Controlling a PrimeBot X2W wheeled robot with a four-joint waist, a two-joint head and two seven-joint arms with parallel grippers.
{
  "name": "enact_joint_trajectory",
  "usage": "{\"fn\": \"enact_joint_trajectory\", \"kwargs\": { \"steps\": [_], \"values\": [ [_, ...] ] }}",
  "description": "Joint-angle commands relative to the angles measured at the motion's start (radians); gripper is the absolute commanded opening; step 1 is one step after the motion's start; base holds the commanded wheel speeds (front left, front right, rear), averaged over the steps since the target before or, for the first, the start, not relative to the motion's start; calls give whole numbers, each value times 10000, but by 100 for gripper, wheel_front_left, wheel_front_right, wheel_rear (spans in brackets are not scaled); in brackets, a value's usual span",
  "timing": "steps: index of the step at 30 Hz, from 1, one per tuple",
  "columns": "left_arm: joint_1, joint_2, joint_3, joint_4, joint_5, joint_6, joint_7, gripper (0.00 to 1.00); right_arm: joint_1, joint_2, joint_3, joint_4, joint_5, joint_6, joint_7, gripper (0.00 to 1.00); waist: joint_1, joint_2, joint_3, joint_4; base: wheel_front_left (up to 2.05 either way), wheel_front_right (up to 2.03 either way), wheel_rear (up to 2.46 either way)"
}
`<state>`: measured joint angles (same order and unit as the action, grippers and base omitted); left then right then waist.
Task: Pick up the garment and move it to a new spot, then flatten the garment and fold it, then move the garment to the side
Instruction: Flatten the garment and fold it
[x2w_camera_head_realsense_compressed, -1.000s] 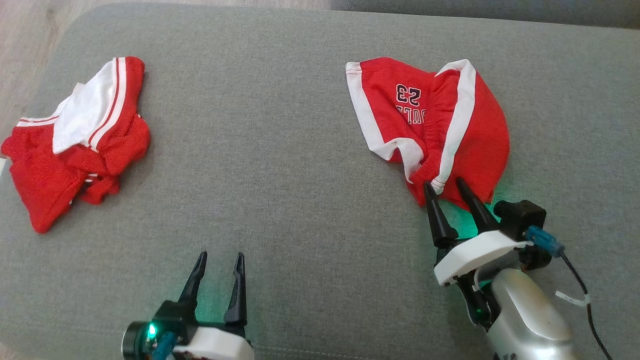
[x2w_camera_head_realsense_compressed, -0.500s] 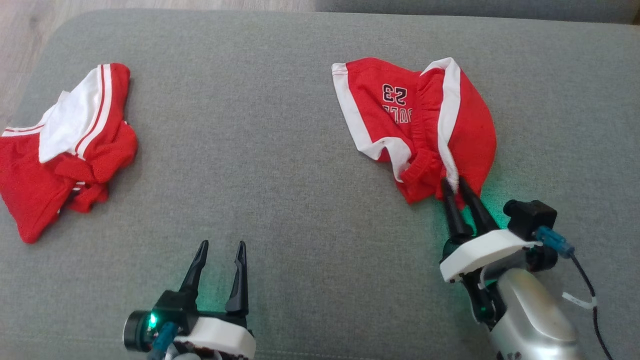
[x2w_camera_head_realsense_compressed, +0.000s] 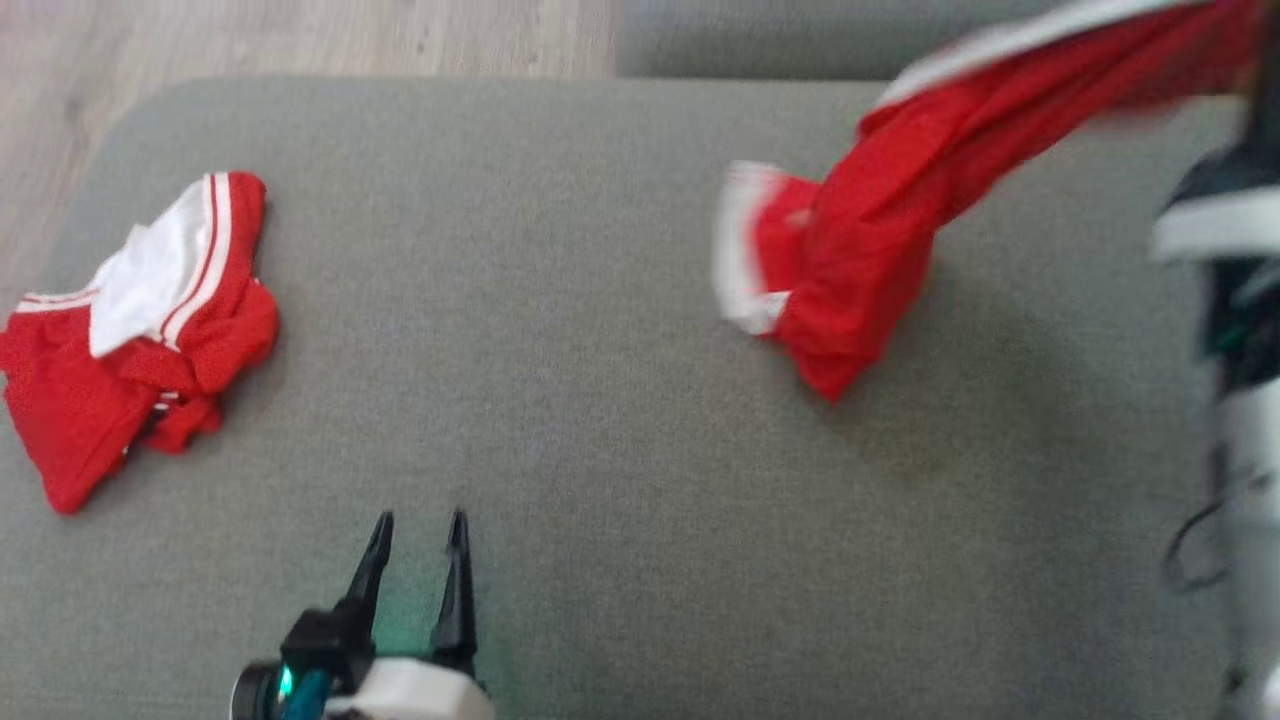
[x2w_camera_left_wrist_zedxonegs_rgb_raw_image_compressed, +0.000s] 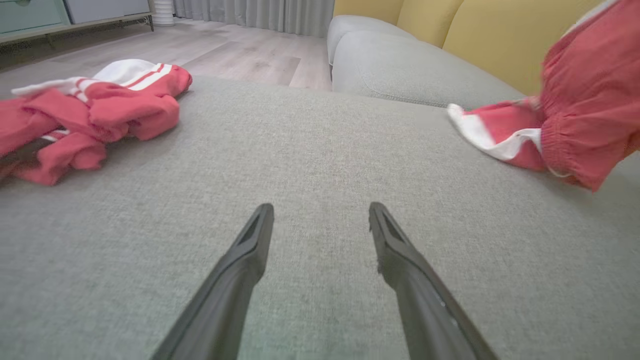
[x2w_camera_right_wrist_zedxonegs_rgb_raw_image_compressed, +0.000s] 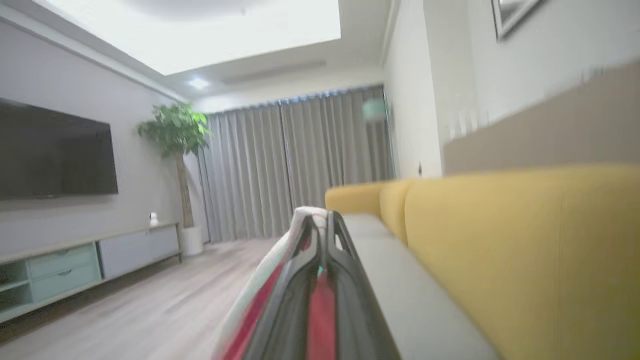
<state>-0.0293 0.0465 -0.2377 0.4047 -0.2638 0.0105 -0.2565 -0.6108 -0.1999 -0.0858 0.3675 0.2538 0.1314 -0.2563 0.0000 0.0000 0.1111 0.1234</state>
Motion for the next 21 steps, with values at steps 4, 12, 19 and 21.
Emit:
{"fn": "enact_joint_trajectory", "kwargs": {
  "steps": [4, 12, 19, 21],
  "values": [
    [266, 37, 368, -161, -155, 86, -53, 100, -1180, -860, 455, -438, 48, -7, -48, 0, 0, 0, -485, -33, 0, 0, 0],
    [370, 37, 246, -105, -228, 64, -53, 100, -2533, -1197, 2511, -316, 267, -7, 305, 0, 0, 0, -686, 264, 0, 0, 0],
    [495, 37, 193, -1, -163, 33, -53, 100, -3671, -535, 3987, -59, 675, -7, 77, 0, 0, 0, -864, 869, 0, 0, 0],
    [561, 37, 217, 14, -121, 19, -53, 100, -3947, -493, 4203, -37, 773, -7, 18, 0, 0, 0, -898, 1004, 0, 0, 0]
  ]
}}
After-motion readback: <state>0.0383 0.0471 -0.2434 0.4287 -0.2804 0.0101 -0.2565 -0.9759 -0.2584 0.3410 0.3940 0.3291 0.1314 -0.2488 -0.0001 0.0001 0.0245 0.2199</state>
